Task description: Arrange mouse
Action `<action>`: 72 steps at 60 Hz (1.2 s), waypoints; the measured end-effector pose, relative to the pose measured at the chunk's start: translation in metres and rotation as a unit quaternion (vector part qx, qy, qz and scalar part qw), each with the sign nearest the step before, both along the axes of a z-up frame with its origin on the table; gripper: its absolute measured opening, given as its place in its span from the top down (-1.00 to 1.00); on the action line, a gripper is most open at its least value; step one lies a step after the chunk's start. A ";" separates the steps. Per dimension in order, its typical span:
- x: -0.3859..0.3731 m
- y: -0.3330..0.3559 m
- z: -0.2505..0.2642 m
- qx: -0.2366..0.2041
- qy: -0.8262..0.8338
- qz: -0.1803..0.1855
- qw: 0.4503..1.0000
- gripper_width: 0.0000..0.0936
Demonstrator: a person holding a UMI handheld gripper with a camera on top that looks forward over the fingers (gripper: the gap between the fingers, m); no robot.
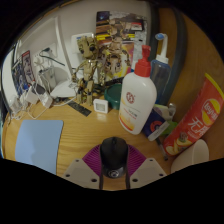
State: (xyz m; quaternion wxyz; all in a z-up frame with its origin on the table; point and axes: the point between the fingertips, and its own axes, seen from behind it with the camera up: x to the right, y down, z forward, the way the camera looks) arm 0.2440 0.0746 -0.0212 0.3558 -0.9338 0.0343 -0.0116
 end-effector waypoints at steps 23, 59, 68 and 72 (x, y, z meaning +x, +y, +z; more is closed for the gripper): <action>-0.096 0.042 0.216 0.147 0.002 -0.020 0.989 0.36; -0.291 0.019 0.037 0.003 0.035 0.049 0.998 0.35; -0.289 0.010 0.009 -0.021 0.024 0.048 0.998 0.27; -0.288 0.012 0.010 -0.013 0.023 0.049 0.998 0.17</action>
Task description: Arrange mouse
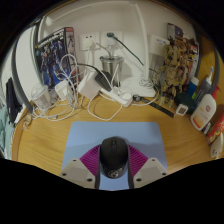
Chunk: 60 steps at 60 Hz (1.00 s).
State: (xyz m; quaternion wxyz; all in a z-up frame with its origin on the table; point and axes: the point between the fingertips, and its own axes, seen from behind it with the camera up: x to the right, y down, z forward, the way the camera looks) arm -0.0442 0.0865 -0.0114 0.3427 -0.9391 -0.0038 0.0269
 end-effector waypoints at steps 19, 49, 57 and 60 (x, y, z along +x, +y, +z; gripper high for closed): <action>0.011 -0.013 0.033 -0.001 -0.026 -0.028 0.999 -0.50; -0.014 -0.095 0.240 0.096 -0.008 -0.061 0.993 -0.82; -0.027 -0.111 0.274 0.120 -0.009 -0.051 0.991 -0.85; -0.030 -0.115 0.283 0.129 -0.007 -0.049 0.990 -0.85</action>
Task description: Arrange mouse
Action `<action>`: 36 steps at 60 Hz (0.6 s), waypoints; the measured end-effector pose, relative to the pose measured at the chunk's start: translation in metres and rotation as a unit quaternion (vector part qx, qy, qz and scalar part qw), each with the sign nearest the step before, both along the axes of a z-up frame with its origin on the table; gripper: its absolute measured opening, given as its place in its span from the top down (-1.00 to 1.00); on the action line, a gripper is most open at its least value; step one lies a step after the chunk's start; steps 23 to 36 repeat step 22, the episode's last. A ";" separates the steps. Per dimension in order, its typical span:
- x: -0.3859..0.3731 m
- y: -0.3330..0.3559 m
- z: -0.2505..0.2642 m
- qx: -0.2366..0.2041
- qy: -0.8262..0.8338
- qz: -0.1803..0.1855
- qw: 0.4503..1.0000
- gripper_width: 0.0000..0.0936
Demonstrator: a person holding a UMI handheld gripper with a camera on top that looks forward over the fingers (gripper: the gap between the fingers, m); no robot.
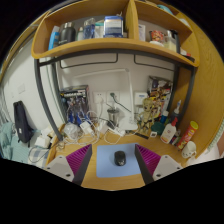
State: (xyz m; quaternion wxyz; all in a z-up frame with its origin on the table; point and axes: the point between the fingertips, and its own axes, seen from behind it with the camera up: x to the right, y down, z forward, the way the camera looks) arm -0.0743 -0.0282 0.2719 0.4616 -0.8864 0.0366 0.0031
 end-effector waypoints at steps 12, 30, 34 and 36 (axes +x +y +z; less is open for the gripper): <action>-0.005 -0.012 0.016 0.008 0.006 0.001 1.000 -0.84; -0.012 -0.015 0.023 0.012 0.015 0.005 1.000 -0.85; -0.012 -0.015 0.023 0.012 0.015 0.005 1.000 -0.85; -0.012 -0.015 0.023 0.012 0.015 0.005 1.000 -0.85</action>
